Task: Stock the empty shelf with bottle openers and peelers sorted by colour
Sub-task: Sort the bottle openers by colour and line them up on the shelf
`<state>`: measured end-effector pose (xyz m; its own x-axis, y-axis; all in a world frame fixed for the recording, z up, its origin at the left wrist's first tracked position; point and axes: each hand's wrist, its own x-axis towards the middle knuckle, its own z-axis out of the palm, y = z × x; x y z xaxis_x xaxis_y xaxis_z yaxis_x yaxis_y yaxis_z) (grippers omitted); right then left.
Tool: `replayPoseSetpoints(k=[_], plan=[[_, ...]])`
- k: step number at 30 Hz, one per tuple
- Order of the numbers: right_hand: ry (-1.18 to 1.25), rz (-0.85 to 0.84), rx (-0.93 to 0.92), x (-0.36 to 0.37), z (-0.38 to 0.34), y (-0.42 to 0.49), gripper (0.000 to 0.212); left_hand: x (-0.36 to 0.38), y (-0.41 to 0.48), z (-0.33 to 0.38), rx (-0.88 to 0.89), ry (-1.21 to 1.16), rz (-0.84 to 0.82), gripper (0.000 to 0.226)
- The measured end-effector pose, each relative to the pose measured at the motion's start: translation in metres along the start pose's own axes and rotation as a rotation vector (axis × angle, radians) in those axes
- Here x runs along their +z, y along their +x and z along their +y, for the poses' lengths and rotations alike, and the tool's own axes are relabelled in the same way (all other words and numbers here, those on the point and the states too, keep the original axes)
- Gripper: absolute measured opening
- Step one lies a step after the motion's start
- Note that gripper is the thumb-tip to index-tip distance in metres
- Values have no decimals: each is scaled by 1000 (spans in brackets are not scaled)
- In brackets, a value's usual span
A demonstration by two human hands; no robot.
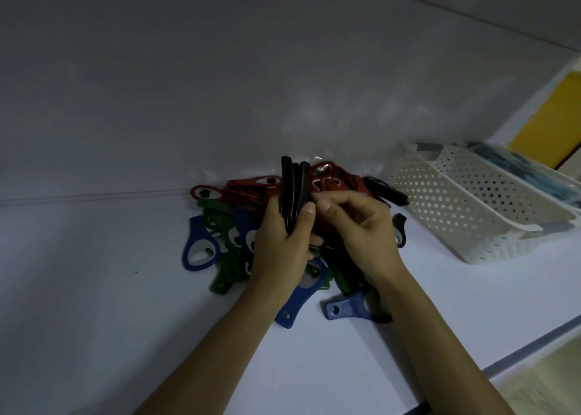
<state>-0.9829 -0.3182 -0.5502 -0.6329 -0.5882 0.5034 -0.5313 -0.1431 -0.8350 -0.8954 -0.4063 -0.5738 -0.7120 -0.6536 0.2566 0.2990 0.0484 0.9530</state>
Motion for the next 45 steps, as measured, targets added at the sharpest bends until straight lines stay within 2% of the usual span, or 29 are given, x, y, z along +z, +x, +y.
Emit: replayPoseSetpoints(k=[2, 4, 6, 8, 11, 13, 16, 19, 24, 27, 29, 33, 36, 40, 42, 45], plan=[[-147, 216, 104, -11, 5, 1, 14, 0, 0, -2, -4, 3, -19, 14], [-585, 389, 220, -33, 15, 0, 12, 1, 0, -4, 3, 24, -35, 14], [-956, 323, 427, -53, 24, -5, 24, 1, -1, -4, 18, 43, -42, 15], [-1040, 185, 616, -61, 30, -7, 33, 1, -1, -4, 36, 53, -41, 18], [-944, 165, 605, -59, 32, -6, 29, 1, 0, -4, 51, 107, -28, 17], [-826, 229, 549, -56, 32, -5, 31, 0, 0, -2, 33, 99, -30, 16], [-713, 332, 516, -51, 29, -6, 25, 0, -1, 3, 19, 63, -63, 27], [-596, 471, 503, -50, 27, -4, 24, 0, -1, 4, -7, -18, -93, 19], [-645, 557, 432, -55, 30, -4, 33, 0, 1, 0, 0, -21, -78, 7], [-579, 611, 365, -51, 24, -3, 34, 1, -1, 1, 30, 31, -42, 19], [-451, 635, 310, -45, 15, -1, 39, 1, -1, 1, 14, 29, -26, 25], [-157, 542, 172, -17, -14, -8, 45, 0, 0, 5, -31, -37, 1, 28], [-109, 452, 51, 17, -25, -23, 42, 0, 0, 5, -42, -95, 30, 32], [25, 294, 43, 42, -24, -36, 40, -2, 2, 4, -80, -145, 48, 17], [10, 258, 19, 41, -21, -37, 32, -2, 2, 3, -85, -152, 67, 14], [-27, 253, 15, 38, -19, -36, 21, -1, 1, 5, -48, -127, 55, 33]])
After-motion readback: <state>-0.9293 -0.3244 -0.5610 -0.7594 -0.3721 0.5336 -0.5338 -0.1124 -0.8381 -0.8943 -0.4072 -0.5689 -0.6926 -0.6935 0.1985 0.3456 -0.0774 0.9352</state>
